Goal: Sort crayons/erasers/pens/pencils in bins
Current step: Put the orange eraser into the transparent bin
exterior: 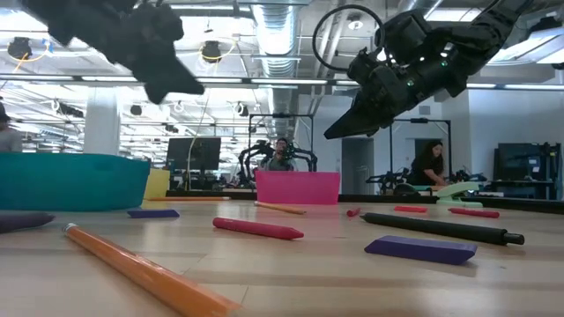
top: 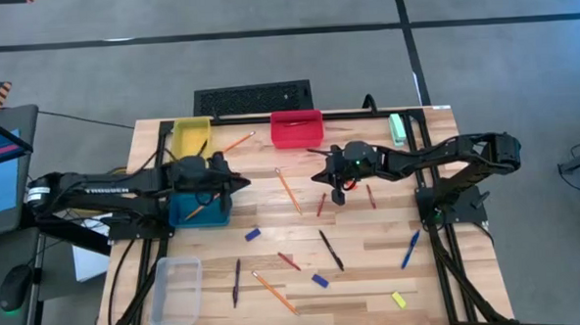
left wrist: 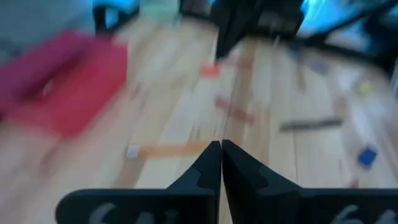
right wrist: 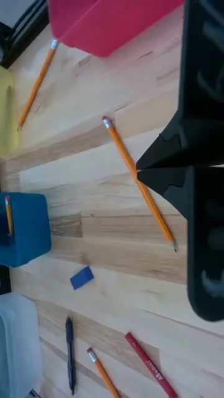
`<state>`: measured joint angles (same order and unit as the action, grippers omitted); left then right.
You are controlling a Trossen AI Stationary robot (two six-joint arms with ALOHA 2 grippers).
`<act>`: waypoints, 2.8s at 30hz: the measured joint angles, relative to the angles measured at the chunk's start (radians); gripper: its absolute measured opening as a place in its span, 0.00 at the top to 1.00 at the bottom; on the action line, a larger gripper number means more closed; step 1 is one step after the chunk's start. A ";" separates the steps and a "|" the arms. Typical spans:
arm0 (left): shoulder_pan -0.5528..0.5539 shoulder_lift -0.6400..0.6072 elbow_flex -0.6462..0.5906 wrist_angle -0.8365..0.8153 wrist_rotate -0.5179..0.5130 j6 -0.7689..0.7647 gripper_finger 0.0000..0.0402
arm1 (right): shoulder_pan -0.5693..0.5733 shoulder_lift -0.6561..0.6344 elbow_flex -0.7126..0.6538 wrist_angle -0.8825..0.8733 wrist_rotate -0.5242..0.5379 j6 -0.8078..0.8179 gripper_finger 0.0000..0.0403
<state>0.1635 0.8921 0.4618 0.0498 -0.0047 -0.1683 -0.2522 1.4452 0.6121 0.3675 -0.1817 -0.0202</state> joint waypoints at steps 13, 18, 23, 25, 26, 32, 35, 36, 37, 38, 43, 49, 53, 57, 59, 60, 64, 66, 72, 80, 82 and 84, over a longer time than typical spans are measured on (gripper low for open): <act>0.002 0.218 -0.222 0.932 0.002 0.150 1.00 | 0.034 -0.033 0.131 -0.431 0.217 0.134 0.99; 0.004 0.303 -0.222 1.054 0.019 0.173 1.00 | 0.076 -0.033 0.195 -0.675 0.314 0.281 0.99; 0.006 0.360 -0.222 1.178 0.093 0.121 1.00 | 0.104 -0.032 0.203 -0.765 0.335 0.425 0.96; 0.016 0.370 -0.223 1.172 0.099 0.105 1.00 | 0.093 -0.020 0.203 -0.765 0.339 0.458 0.93; 0.024 0.371 -0.225 1.164 0.100 0.102 1.00 | 0.082 -0.016 0.202 -0.768 0.341 0.465 0.92; 0.130 0.370 -0.256 1.178 0.103 0.080 1.00 | -0.029 0.001 0.201 -0.750 0.323 0.433 0.84; 0.197 0.370 -0.256 1.155 0.106 0.050 1.00 | -0.111 -0.001 0.204 -0.711 0.276 0.415 0.82; 0.215 0.370 -0.256 1.143 0.106 0.051 1.00 | -0.134 -0.001 0.204 -0.715 0.269 0.415 0.82; 0.230 0.370 -0.256 1.134 0.106 0.052 1.00 | -0.153 -0.001 0.203 -0.719 0.266 0.413 0.82; 0.245 0.370 -0.256 1.129 0.106 0.055 1.00 | -0.168 -0.001 0.203 -0.723 0.264 0.406 0.81; 0.314 0.370 -0.256 1.130 0.094 0.057 1.00 | -0.210 -0.001 0.203 -0.725 0.261 0.354 0.77; 0.378 0.370 -0.247 1.131 0.049 -0.025 1.00 | -0.214 -0.001 0.203 -0.732 0.258 0.351 0.69; 0.381 0.370 -0.247 1.127 0.053 -0.035 1.00 | -0.193 -0.001 0.203 -0.760 0.257 0.351 0.60; 0.380 0.370 -0.247 1.099 0.061 -0.007 1.00 | -0.151 -0.001 0.203 -0.836 0.257 0.376 0.50; 0.380 0.370 -0.247 1.091 0.061 -0.007 1.00 | -0.127 -0.001 0.202 -0.897 0.257 0.413 0.46; 0.380 0.370 -0.247 1.085 0.061 -0.006 1.00 | -0.116 -0.001 0.202 -0.925 0.257 0.431 0.45; 0.380 0.370 -0.247 1.082 0.061 -0.017 1.00 | -0.081 -0.001 0.202 -0.997 0.257 0.472 0.43; 0.378 0.370 -0.247 1.082 0.061 -0.016 1.00 | -0.070 0.000 0.202 -1.003 0.257 0.491 0.44; 0.370 0.370 -0.246 1.077 0.061 0.006 1.00 | -0.055 0.071 0.202 -0.974 0.259 0.509 0.45; 0.352 0.370 -0.246 1.055 0.065 0.017 1.00 | -0.045 0.196 0.210 -0.952 0.269 0.541 0.44; 0.352 0.370 -0.246 1.055 0.076 0.017 1.00 | -0.043 0.214 0.211 -0.950 0.270 0.542 0.45; 0.352 0.370 -0.246 1.054 0.079 0.016 1.00 | -0.041 0.222 0.211 -0.946 0.272 0.543 0.48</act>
<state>0.5154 1.2617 0.2153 1.1034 0.0740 -0.1521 -0.2935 1.6676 0.8230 -0.5786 0.0903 0.5227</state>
